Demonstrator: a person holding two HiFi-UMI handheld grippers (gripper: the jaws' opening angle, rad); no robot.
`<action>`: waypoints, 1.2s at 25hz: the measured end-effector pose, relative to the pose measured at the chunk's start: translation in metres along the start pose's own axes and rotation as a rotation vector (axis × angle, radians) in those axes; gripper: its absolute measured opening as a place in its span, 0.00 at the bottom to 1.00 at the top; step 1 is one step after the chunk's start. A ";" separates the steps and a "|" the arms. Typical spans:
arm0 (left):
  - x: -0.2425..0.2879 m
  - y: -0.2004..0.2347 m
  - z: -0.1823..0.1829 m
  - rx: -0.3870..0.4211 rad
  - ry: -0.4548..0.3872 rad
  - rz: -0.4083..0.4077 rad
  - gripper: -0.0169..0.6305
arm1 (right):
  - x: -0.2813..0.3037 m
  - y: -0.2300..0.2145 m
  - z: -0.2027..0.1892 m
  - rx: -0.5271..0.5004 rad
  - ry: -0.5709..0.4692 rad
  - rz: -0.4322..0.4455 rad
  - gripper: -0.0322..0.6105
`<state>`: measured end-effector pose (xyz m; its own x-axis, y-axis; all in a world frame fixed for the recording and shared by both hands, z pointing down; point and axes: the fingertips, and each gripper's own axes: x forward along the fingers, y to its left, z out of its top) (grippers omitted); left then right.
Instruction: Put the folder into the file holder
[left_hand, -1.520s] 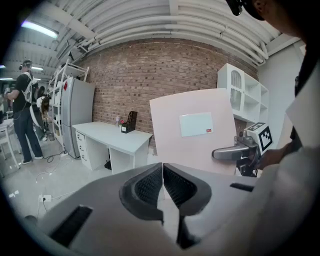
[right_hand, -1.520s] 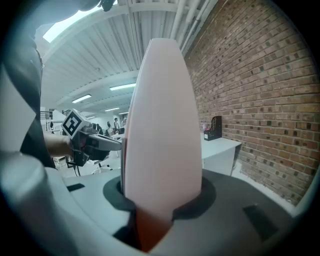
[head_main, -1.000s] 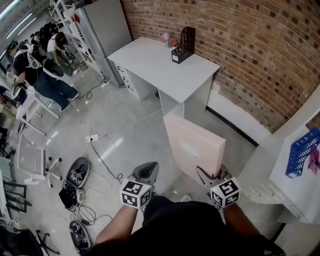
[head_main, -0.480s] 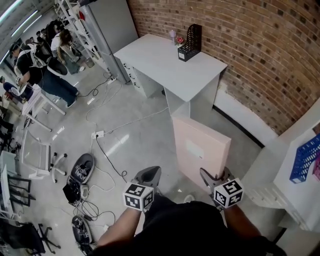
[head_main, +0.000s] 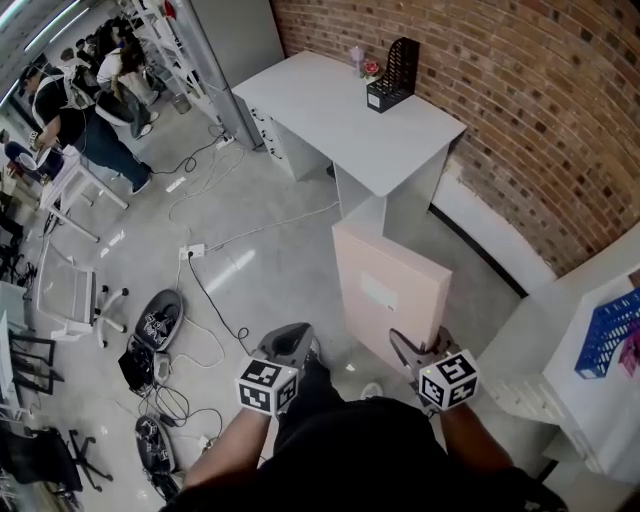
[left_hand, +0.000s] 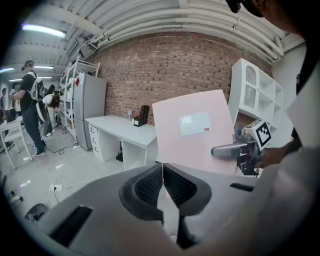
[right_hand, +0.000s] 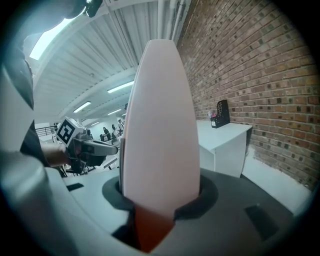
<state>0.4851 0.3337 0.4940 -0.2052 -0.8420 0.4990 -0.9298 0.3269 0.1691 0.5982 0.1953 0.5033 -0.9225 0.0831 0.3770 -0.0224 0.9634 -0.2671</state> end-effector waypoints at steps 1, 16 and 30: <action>0.004 0.009 -0.003 -0.008 0.012 0.002 0.04 | 0.008 -0.001 0.003 0.000 0.005 0.002 0.32; 0.047 0.196 0.096 -0.062 -0.117 -0.031 0.04 | 0.182 0.009 0.113 -0.129 0.039 -0.037 0.33; 0.055 0.356 0.089 -0.108 -0.054 -0.046 0.04 | 0.326 0.055 0.133 -0.170 0.099 0.015 0.32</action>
<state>0.1151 0.3658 0.5057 -0.1818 -0.8782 0.4424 -0.9008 0.3292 0.2832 0.2444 0.2416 0.4935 -0.8795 0.1146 0.4620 0.0643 0.9903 -0.1233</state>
